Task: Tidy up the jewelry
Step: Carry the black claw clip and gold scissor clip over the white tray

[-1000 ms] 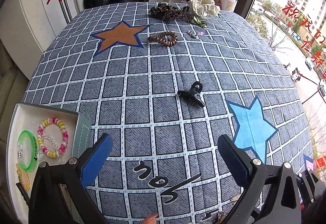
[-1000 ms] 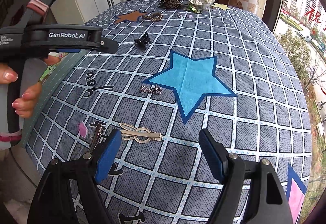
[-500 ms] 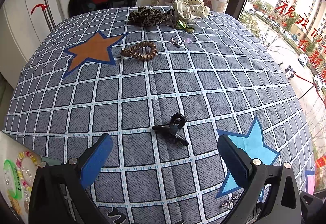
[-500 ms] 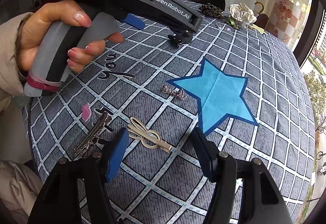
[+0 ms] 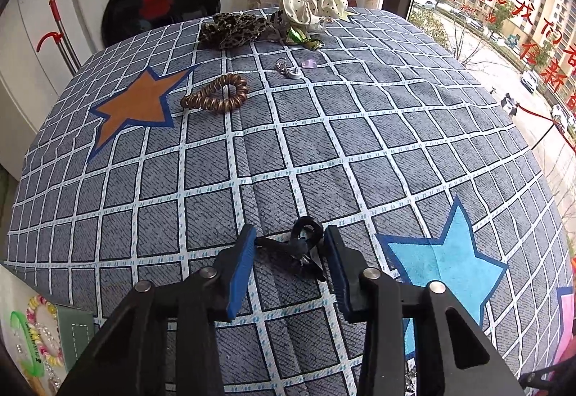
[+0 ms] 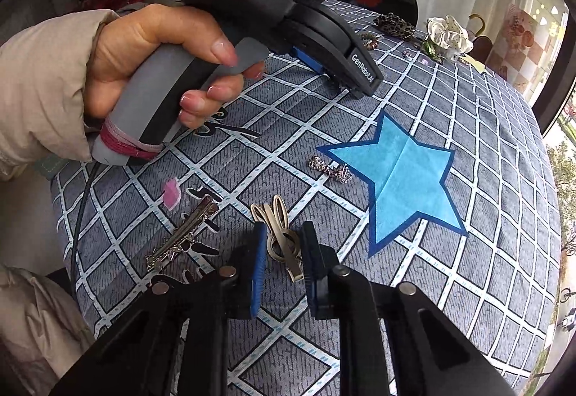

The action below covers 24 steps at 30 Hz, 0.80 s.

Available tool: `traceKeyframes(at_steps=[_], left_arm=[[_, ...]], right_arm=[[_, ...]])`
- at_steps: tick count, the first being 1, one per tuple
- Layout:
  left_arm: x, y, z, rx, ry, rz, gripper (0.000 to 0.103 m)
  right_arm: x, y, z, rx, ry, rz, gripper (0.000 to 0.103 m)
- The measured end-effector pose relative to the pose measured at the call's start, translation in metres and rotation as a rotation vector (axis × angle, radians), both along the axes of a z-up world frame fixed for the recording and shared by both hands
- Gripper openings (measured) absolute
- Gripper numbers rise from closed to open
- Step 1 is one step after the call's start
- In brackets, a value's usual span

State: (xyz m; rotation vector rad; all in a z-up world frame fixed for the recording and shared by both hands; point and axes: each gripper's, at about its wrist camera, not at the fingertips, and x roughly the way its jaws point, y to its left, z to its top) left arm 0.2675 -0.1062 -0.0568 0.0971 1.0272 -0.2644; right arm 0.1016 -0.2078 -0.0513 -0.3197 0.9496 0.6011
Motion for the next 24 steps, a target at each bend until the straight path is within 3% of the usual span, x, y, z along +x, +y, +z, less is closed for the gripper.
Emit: traceKeyframes(at_steps=[12, 24], left_arm=[[-0.024, 0.008, 0.012, -0.027, -0.011, 0.007, 0.044], [-0.098, 0.037, 0.052, -0.062, -0.068, -0.009, 0.044]], right_arm=[[-0.001, -0.020, 0.005, 0.070, 0.045, -0.154, 0.020], [-0.005, -0.044, 0.016, 0.116, 0.096, -0.362, 0.020]])
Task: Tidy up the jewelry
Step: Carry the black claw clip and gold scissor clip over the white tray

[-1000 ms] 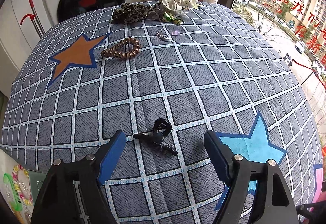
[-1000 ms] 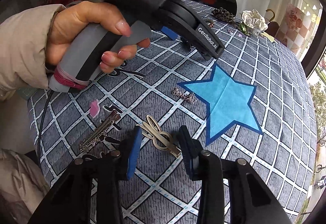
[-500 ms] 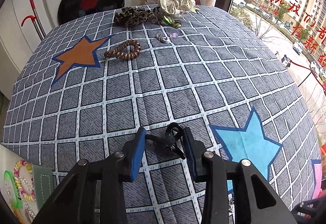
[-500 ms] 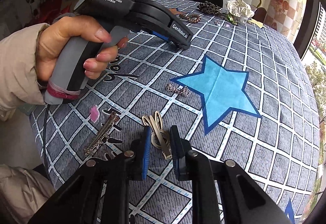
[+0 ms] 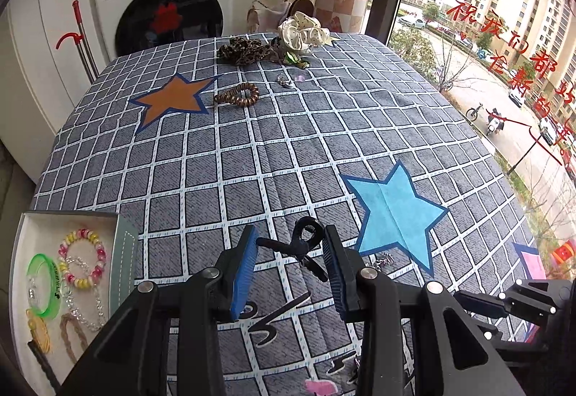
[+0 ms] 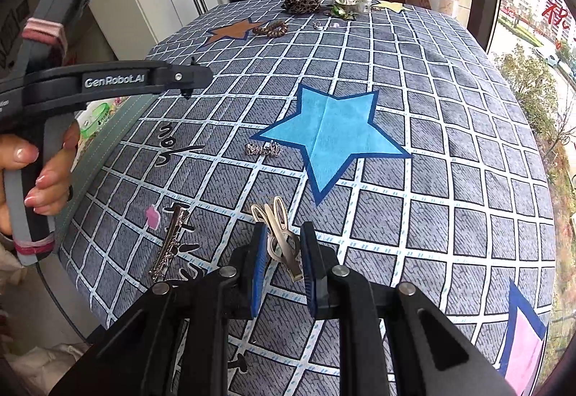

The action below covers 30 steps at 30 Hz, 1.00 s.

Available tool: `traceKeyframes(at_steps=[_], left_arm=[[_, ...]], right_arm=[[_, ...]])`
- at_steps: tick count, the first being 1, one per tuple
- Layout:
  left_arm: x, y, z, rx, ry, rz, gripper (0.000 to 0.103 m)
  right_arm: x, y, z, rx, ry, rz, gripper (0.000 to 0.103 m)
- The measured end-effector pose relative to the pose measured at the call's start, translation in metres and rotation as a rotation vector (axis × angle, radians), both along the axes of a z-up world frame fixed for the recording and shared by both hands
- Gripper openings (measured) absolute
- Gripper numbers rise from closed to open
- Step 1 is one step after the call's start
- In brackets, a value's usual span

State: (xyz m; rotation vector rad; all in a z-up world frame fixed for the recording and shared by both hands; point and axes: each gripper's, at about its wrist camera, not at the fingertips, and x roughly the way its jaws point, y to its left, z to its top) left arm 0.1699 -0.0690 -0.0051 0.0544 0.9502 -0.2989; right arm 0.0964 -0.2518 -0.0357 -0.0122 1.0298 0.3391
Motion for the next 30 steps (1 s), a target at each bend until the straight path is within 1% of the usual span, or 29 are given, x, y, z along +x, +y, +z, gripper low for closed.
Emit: traceKeyframes(at_steps=[8, 16, 19, 24, 30], left_arm=[[-0.048, 0.034, 0.009, -0.011, 0.003, 0.044, 0.044], [-0.084, 0.074, 0.018, -0.037, -0.024, 0.096, 0.044], [-0.097, 0.094, 0.022, -0.046, -0.035, 0.122, 0.044], [-0.113, 0.129, 0.025, -0.038, -0.054, 0.177, 0.044], [-0.130, 0.175, 0.019, -0.031, -0.048, 0.255, 0.044]], right_arm=[[-0.011, 0.003, 0.007, 0.011, 0.009, -0.063, 0.020], [-0.018, 0.010, 0.019, 0.050, 0.007, -0.094, 0.020], [-0.020, 0.019, 0.026, 0.063, 0.000, -0.085, 0.020], [-0.021, 0.044, 0.035, 0.077, -0.011, -0.046, 0.020], [-0.017, 0.084, 0.045, 0.114, -0.011, 0.015, 0.020]])
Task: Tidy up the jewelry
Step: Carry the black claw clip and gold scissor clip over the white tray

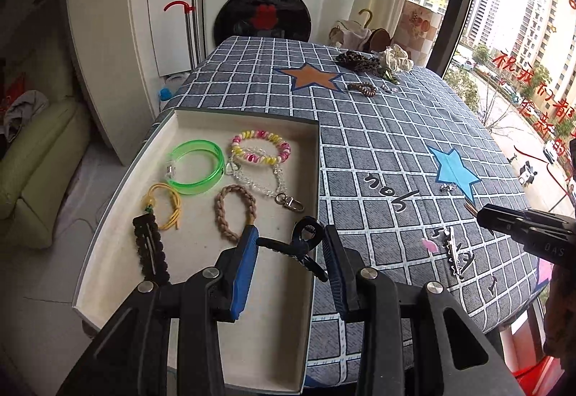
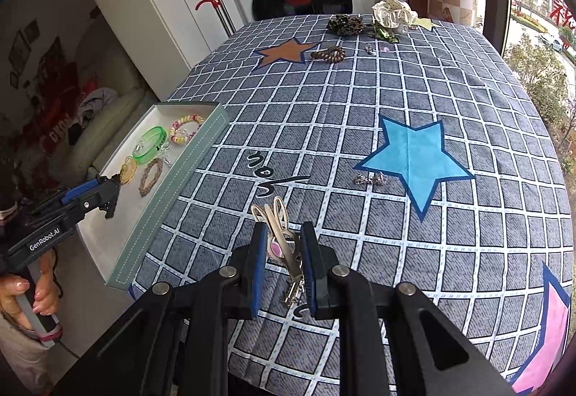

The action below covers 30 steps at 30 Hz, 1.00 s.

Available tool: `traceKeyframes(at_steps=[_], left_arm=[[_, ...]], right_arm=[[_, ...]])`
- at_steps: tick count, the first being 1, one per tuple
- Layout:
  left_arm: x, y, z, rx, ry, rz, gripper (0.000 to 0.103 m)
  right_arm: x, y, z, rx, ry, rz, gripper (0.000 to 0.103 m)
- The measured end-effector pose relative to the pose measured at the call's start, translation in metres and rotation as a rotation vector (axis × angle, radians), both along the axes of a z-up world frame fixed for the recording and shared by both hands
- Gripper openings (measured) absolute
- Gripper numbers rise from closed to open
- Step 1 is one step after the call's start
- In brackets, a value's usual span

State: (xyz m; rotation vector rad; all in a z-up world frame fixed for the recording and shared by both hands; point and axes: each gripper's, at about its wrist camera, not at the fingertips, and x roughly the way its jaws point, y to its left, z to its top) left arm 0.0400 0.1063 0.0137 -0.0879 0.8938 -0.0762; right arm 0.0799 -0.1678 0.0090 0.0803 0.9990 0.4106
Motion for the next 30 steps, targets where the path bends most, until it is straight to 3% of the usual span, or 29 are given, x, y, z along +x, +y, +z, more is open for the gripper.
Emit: traceKeyframes(at_steps=[13, 30], left_arm=[[-0.028, 0.074, -0.024, 0.006, 0.040, 0.138, 0.044], [-0.020, 0.116, -0.054, 0.029, 0.100, 0.229, 0.044]], right_arm=[[0.011, 0.112, 0.013, 0.025, -0.016, 0.195, 0.020], [0.018, 0.208, -0.018, -0.011, 0.042, 0.352, 0.020]])
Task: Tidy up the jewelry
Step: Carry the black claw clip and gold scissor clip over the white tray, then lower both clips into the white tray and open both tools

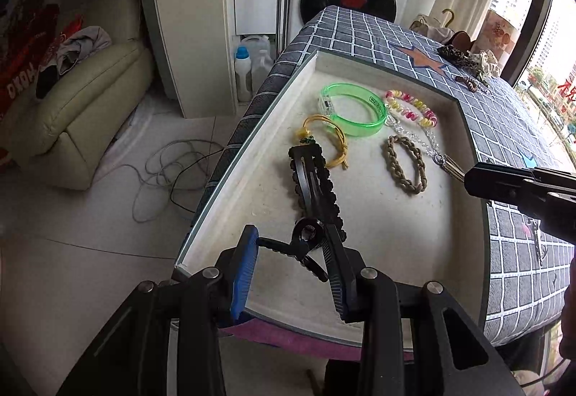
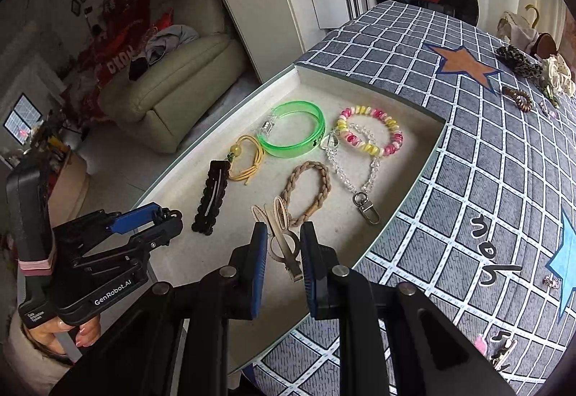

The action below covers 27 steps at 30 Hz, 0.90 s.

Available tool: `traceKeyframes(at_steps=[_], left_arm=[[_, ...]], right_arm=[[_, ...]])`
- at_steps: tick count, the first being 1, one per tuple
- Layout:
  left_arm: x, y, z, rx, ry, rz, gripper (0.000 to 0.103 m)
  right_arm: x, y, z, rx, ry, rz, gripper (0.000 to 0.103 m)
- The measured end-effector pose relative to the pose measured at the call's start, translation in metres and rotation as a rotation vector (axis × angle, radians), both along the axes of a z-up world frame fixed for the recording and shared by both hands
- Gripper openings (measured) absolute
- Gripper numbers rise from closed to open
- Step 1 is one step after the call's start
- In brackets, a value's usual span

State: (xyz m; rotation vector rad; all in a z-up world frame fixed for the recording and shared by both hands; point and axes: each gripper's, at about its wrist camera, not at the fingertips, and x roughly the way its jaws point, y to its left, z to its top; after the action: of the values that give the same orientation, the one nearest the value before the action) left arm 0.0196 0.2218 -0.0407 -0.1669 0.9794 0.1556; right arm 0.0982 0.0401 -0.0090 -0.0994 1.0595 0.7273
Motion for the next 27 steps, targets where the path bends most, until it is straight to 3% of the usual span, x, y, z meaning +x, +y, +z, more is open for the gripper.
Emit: traceKeyframes(at_steps=[21, 27], left_arm=[[0.016, -0.010, -0.017, 0.042, 0.032, -0.019, 0.044], [0.019, -0.017, -0.015, 0.078, 0.035, -0.028, 0.045]], right_arm=[[0.016, 0.022, -0.042, -0.114, 0.036, -0.015, 0.020], [0.011, 0.028, -0.043, -0.147, 0.008, -0.003, 0.020]])
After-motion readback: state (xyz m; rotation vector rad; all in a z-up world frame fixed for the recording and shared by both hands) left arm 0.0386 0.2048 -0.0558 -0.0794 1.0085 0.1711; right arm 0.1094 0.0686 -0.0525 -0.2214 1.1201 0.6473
